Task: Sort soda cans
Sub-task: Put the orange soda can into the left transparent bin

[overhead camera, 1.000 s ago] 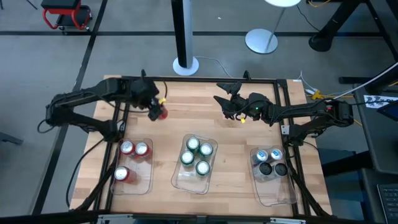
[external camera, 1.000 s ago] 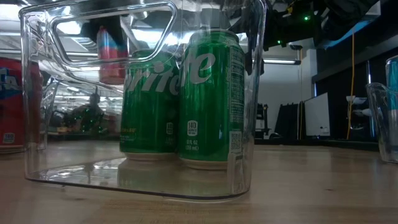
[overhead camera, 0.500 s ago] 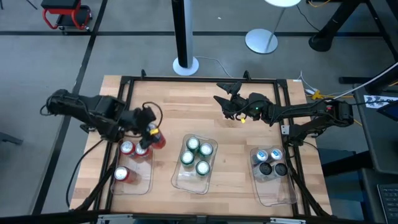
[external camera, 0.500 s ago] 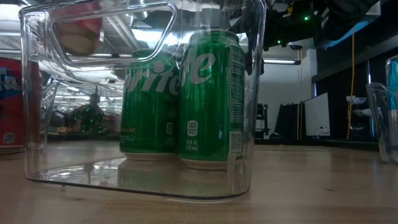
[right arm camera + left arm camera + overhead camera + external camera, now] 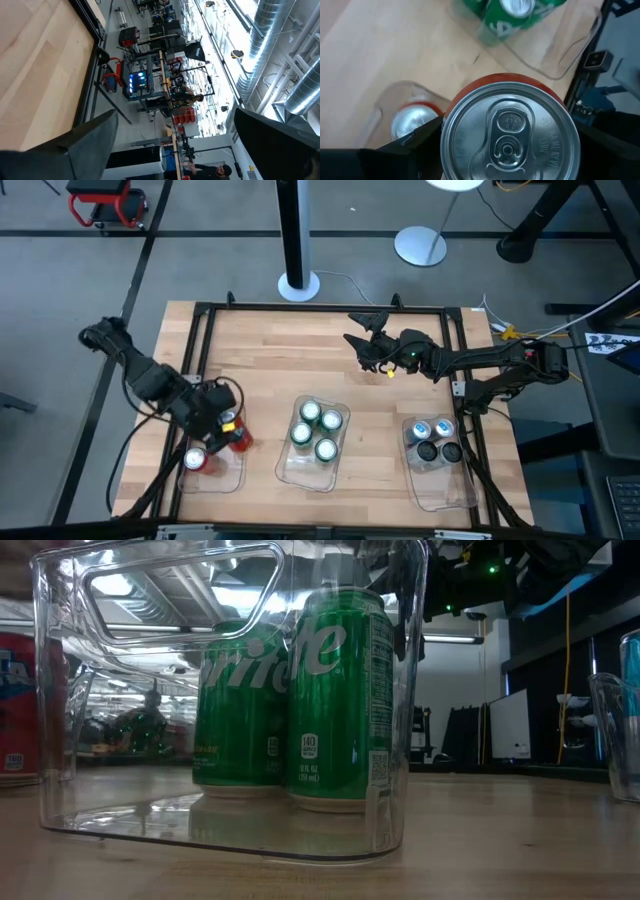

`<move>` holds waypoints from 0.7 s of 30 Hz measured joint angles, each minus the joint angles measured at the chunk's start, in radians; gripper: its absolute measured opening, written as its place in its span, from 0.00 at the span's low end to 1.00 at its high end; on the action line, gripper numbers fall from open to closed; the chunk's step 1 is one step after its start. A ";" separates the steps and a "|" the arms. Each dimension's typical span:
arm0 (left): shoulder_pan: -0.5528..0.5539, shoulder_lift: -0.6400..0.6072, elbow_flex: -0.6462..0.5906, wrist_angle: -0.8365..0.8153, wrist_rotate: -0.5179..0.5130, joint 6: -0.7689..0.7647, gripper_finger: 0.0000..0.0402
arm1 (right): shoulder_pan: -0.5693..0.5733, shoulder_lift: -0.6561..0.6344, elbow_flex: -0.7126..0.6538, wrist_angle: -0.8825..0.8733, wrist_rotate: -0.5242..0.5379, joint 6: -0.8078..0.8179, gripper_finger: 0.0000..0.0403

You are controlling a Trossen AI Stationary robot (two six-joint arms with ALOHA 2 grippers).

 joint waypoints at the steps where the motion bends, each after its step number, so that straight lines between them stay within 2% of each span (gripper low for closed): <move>1: -0.022 0.007 -0.007 0.000 -0.006 -0.030 0.74 | 0.000 0.000 0.000 -0.001 0.000 0.000 0.99; 11: -0.202 0.142 -0.075 -0.001 -0.025 -0.222 0.74 | 0.000 0.000 0.000 0.000 0.000 0.000 0.99; 21: -0.243 0.255 -0.141 0.009 -0.027 -0.228 0.74 | 0.000 0.000 0.000 0.003 0.000 0.000 0.99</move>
